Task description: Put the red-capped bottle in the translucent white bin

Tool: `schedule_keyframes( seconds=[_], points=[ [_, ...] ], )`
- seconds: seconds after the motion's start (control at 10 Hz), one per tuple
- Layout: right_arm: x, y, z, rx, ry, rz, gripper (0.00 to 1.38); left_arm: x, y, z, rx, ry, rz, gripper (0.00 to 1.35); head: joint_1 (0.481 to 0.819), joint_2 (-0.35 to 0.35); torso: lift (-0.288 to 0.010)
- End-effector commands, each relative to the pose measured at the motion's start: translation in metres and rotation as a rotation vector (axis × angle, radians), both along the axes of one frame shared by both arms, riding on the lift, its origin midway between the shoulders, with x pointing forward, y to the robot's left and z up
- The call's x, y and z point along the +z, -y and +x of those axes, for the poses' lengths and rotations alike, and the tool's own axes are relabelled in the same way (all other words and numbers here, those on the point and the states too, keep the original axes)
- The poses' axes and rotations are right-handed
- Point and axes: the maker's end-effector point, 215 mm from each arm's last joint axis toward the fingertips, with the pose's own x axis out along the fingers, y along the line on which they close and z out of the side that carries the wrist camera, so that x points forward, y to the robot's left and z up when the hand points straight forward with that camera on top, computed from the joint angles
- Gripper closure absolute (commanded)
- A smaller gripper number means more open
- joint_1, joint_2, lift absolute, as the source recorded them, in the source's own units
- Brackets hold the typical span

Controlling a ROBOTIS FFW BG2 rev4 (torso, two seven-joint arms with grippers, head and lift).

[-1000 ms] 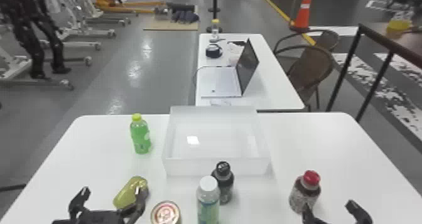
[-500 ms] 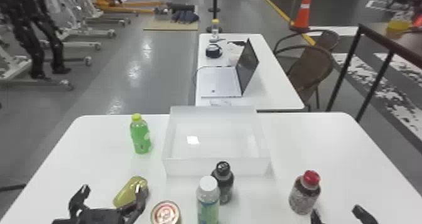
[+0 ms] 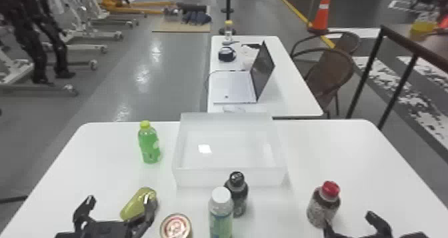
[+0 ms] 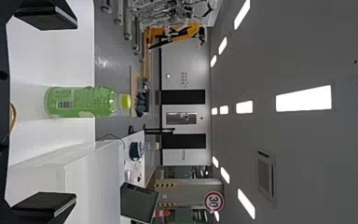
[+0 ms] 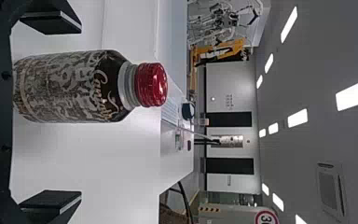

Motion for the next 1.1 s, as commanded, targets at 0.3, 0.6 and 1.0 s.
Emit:
schedule_keyframes(
  seconds=[0.3, 0.6, 1.0],
  points=[
    [-0.019, -0.001, 0.015, 0.023, -0.028, 0.008, 0.09, 0.0, 0.0, 0.0, 0.002, 0.003, -0.009, 0.01, 0.549, 0.0, -0.1],
    [-0.021, -0.011, 0.03, 0.075, -0.027, 0.01, 0.1, 0.0, -0.002, -0.001, 0.007, 0.006, -0.012, 0.01, 0.549, 0.0, -0.1],
    [-0.018, -0.026, 0.048, 0.127, -0.019, -0.004, 0.17, -0.001, -0.003, -0.001, 0.01, 0.005, -0.018, 0.01, 0.549, 0.0, -0.1]
  ],
)
